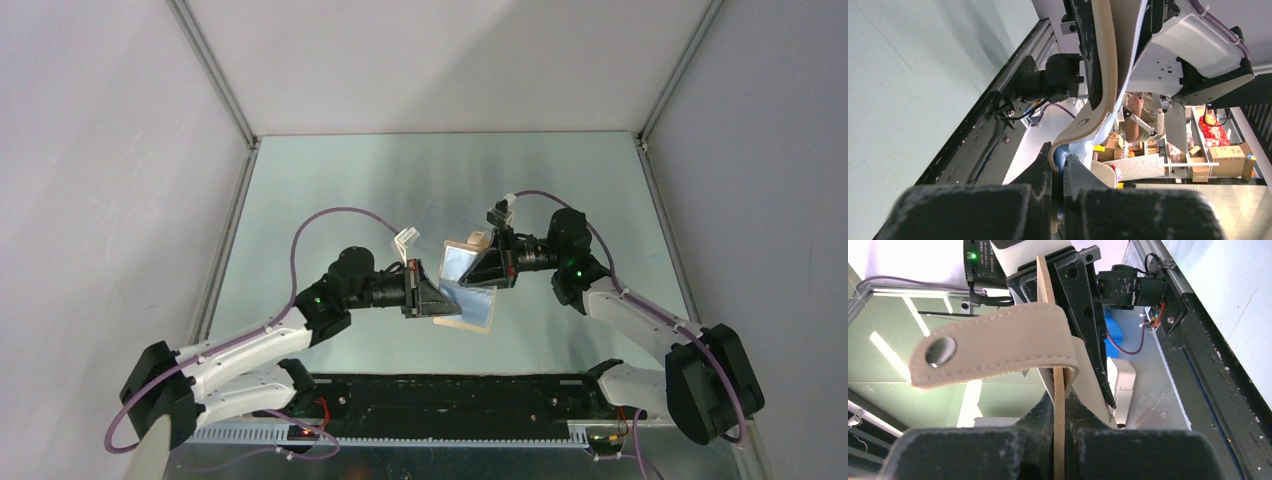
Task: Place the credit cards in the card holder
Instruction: Open the card holder.
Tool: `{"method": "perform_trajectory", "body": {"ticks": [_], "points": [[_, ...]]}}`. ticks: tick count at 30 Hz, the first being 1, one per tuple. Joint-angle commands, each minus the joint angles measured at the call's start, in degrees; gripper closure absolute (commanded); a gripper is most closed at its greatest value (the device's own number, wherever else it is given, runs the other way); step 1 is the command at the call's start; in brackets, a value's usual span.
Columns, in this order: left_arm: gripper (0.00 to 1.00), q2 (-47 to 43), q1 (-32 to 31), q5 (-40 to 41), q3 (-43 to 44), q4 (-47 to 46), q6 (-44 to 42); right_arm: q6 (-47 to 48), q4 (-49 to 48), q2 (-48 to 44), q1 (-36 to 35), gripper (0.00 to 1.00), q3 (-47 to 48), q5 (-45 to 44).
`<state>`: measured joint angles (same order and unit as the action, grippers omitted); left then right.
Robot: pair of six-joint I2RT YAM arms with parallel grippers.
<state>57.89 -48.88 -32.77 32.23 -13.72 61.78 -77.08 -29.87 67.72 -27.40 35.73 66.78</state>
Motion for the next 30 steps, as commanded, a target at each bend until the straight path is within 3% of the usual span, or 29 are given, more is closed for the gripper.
{"method": "perform_trajectory", "body": {"ticks": [1,4,5,6,7,9,11,18,22,27,30], "points": [[1.00,0.25,-0.25,-0.53,1.27,2.12,-3.11,-2.60,-5.60,0.73,-0.85,1.00,1.01,2.30],[0.93,0.33,-0.18,0.35,0.70,2.11,-3.72,-2.95,-5.11,0.97,-0.64,1.00,1.01,2.83],[0.76,0.36,-0.06,0.72,0.44,2.16,-4.35,-3.51,-5.20,0.89,-0.51,1.00,0.93,3.07],[0.66,0.51,0.11,0.93,0.32,2.14,-4.76,-3.95,-5.97,0.86,-0.15,1.00,0.79,3.12],[0.47,0.58,0.70,1.35,0.10,2.16,-5.69,-5.30,-6.64,0.60,0.09,1.00,0.34,3.16],[0.31,0.65,2.35,1.98,-0.16,2.12,-6.55,-7.11,-8.87,0.10,1.17,1.00,-0.40,2.96],[0.22,0.23,5.35,2.66,-0.27,2.11,-7.28,-7.94,-9.50,-0.71,2.90,1.00,-1.33,2.35],[0.14,2.75,20.47,7.23,3.30,6.05,-13.97,-7.02,-5.84,-4.85,12.90,1.00,-6.52,1.95],[0.13,10.27,23.33,18.39,14.98,24.81,-26.34,-5.38,-2.61,-7.13,18.19,1.00,-8.32,2.69],[0.13,23.87,24.13,27.47,26.38,31.42,-33.79,-0.67,5.73,-8.88,22.25,1.00,-8.48,3.81],[0.15,34.01,24.13,27.61,34.09,34.84,-36.27,2.08,9.68,-9.47,23.18,1.00,-8.48,4.28]]}}
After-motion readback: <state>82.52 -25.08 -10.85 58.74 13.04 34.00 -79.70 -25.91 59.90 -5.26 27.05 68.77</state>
